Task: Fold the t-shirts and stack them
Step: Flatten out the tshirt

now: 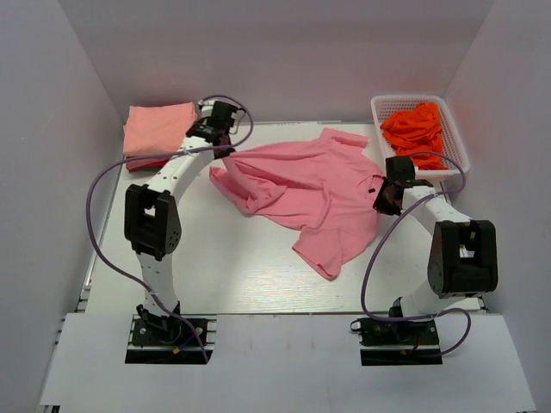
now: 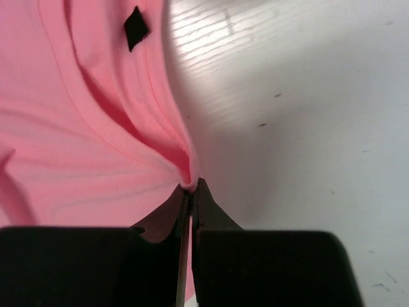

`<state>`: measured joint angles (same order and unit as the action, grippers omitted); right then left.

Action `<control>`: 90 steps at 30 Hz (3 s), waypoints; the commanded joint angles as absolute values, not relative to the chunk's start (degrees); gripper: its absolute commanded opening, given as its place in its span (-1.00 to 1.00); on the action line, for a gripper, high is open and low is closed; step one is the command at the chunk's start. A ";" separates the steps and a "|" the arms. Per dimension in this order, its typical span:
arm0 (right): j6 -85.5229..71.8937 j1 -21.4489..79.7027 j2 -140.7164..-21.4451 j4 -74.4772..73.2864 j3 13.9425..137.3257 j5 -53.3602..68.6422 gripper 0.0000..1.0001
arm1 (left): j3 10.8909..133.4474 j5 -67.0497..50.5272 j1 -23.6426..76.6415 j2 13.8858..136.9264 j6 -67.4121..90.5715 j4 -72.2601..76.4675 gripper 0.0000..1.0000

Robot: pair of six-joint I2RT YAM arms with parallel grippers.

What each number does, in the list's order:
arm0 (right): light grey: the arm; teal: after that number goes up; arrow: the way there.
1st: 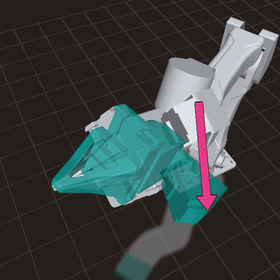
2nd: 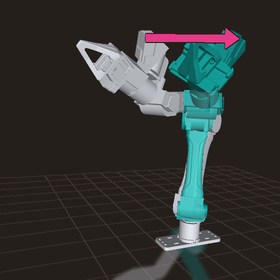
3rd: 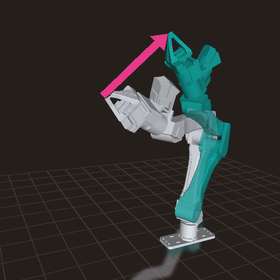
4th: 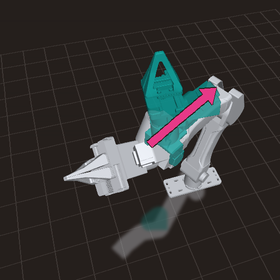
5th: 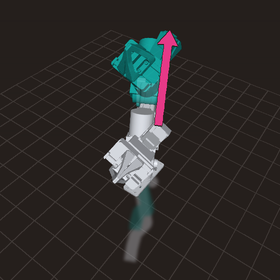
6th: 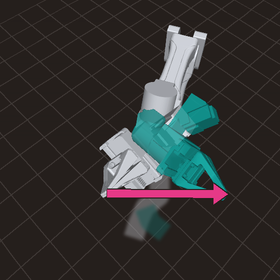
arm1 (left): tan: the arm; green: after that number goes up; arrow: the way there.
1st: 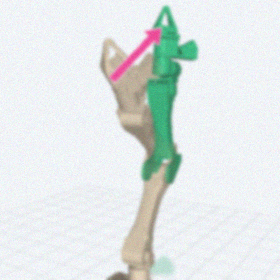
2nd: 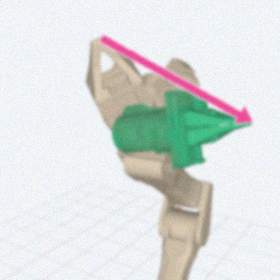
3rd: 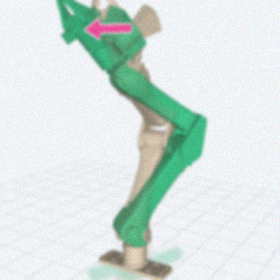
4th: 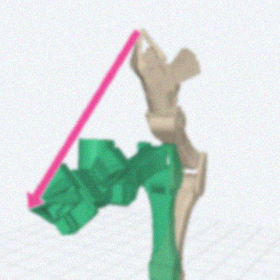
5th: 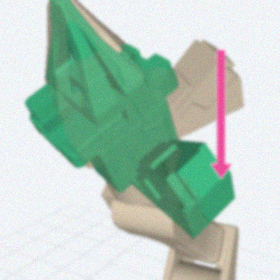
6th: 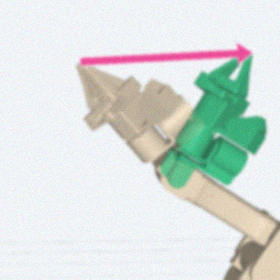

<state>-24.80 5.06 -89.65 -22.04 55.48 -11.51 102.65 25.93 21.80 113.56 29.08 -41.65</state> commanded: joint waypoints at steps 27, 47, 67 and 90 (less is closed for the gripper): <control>-10.65 1.49 -72.69 -10.64 55.98 -3.43 -1.00 | 120.33 2.99 11.34 119.55 14.94 3.26 -1.00; -1.49 1.32 -46.85 -10.99 74.79 -27.95 -1.00 | 100.99 13.27 11.34 68.66 6.67 -10.81 -1.00; -11.16 1.32 -52.90 -7.76 55.85 -18.64 -1.00 | 68.04 13.89 11.87 68.10 23.55 -13.72 -1.00; -3.95 1.67 -100.37 -7.19 82.07 -6.60 -0.29 | 124.80 14.50 11.34 132.02 19.95 -24.08 1.00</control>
